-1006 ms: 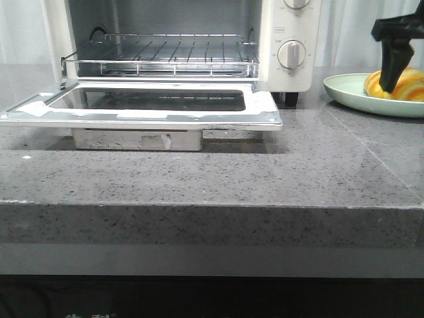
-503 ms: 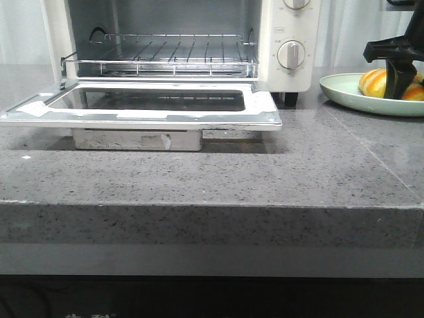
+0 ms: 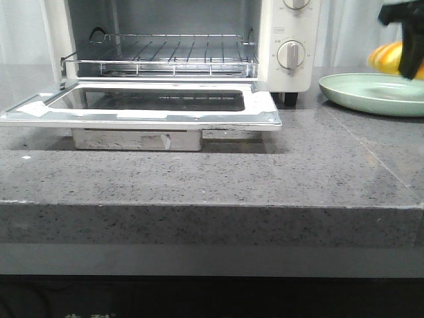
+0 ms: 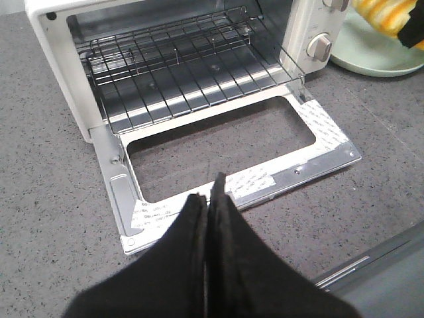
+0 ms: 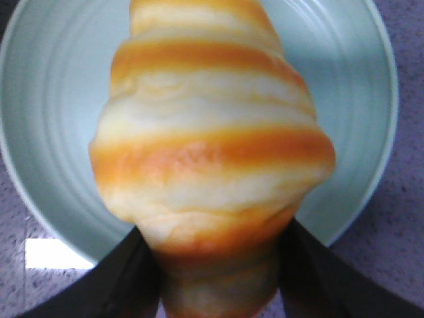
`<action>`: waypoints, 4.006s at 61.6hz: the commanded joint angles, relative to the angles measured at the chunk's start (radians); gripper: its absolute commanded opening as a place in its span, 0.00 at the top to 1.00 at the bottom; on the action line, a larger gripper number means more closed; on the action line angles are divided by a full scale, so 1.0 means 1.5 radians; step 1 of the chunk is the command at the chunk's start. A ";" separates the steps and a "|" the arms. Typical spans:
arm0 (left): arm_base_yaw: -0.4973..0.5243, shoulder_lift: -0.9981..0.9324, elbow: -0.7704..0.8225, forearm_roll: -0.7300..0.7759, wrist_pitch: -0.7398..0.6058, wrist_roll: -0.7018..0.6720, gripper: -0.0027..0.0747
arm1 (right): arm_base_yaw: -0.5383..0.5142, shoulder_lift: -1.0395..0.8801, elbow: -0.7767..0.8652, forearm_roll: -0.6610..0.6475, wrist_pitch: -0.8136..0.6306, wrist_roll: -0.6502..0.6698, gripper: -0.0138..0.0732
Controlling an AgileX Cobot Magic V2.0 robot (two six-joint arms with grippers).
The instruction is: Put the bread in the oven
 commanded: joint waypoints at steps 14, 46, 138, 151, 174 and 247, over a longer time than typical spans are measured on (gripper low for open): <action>-0.001 -0.003 -0.018 0.005 -0.049 -0.005 0.99 | 0.015 -0.201 0.030 0.068 0.026 -0.013 0.78; -0.001 -0.003 -0.018 0.005 -0.062 -0.003 0.99 | 0.182 -0.341 0.250 0.107 -0.003 -0.041 0.78; -0.001 -0.003 -0.018 0.008 -0.059 -0.002 0.99 | 0.457 0.188 -0.367 -0.200 -0.029 0.145 0.23; -0.001 -0.003 -0.018 0.008 -0.059 -0.002 0.99 | 0.457 0.176 -0.367 -0.190 -0.005 0.161 0.15; -0.001 -0.003 -0.018 0.008 -0.058 -0.002 0.99 | 0.459 0.073 -0.273 -0.167 0.024 0.162 0.15; -0.001 -0.003 -0.018 0.011 -0.043 -0.002 0.99 | 0.338 -0.760 0.393 -0.149 -0.007 0.150 0.15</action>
